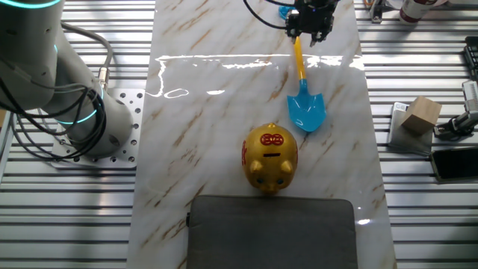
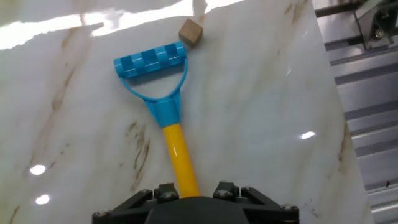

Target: Use a shovel to scoop up an object

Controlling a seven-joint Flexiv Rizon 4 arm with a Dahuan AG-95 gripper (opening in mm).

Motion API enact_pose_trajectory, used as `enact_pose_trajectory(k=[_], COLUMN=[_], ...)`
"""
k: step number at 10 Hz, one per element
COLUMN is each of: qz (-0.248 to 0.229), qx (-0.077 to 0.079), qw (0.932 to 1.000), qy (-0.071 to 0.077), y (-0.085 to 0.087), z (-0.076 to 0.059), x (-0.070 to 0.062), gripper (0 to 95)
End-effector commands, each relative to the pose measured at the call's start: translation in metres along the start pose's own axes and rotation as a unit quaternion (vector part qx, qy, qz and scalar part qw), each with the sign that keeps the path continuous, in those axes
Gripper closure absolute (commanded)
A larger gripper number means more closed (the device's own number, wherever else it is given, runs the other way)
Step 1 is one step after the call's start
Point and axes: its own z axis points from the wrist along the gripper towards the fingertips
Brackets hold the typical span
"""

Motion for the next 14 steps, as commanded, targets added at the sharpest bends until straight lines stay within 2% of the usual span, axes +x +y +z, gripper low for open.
enact_pose_trajectory(k=[1,4,5,14], qz=[-0.03,-0.045,-0.046,-0.055], qx=[-0.001,0.0,-0.001,-0.002], qw=[0.999,0.9982,0.9982,0.9977], qy=[0.033,0.039,0.039,0.04], y=[-0.001,-0.002,-0.002,0.003], z=[0.002,0.005,0.009,0.019], x=[0.0,0.0,0.001,0.004], gripper=[57.0,57.0,38.0,38.0])
